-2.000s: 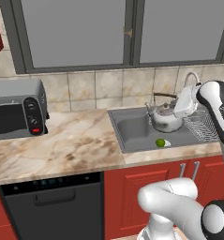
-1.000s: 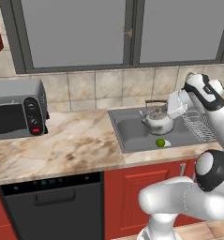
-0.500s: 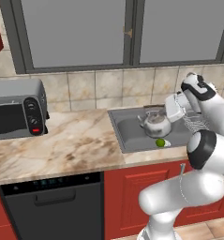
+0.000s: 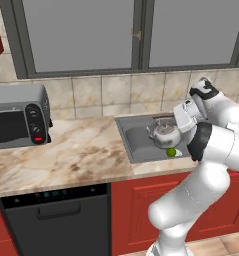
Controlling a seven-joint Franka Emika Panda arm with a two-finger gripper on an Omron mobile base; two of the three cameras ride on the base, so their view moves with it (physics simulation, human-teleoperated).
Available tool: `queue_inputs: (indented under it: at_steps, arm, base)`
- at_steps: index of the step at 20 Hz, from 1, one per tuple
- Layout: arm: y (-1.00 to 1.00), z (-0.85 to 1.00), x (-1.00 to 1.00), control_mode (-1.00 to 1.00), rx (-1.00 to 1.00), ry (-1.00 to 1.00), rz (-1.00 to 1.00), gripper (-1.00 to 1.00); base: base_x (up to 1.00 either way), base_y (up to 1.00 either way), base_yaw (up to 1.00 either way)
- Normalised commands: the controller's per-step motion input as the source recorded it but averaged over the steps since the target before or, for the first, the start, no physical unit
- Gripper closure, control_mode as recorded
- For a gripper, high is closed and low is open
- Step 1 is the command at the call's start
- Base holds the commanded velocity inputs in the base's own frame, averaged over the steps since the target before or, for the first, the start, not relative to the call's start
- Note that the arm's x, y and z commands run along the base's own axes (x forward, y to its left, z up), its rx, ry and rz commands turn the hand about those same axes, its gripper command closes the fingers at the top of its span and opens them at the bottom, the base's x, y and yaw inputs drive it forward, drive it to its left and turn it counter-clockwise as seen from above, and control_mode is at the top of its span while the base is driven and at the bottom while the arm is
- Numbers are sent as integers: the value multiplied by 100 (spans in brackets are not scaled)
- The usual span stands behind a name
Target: Open the cabinet, pick the kettle from the cabinet, and place it in the sink.
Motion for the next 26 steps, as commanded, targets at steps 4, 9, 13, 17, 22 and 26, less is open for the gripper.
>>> queue_inputs:
  at_steps: [4, 9, 13, 17, 22, 26]
  arm:
    - [-9, -23, 24, -100, 0, 0, 8, 100]
    - [-14, -23, 23, -100, 0, 1, 10, 100]
    - [-9, -22, 23, -100, 0, 2, 10, 100]
    - [-3, -23, 26, -100, 0, 3, 10, 100]
    - [-2, -16, 30, -100, 2, 4, 6, 100]
    - [-3, -12, 35, -100, 4, 9, 1, 100]
  base:
    - [0, 0, 0]
    - [0, 0, 0]
    - [0, 0, 0]
    - [0, 0, 0]
    - [0, 0, 0]
    - [0, 0, 0]
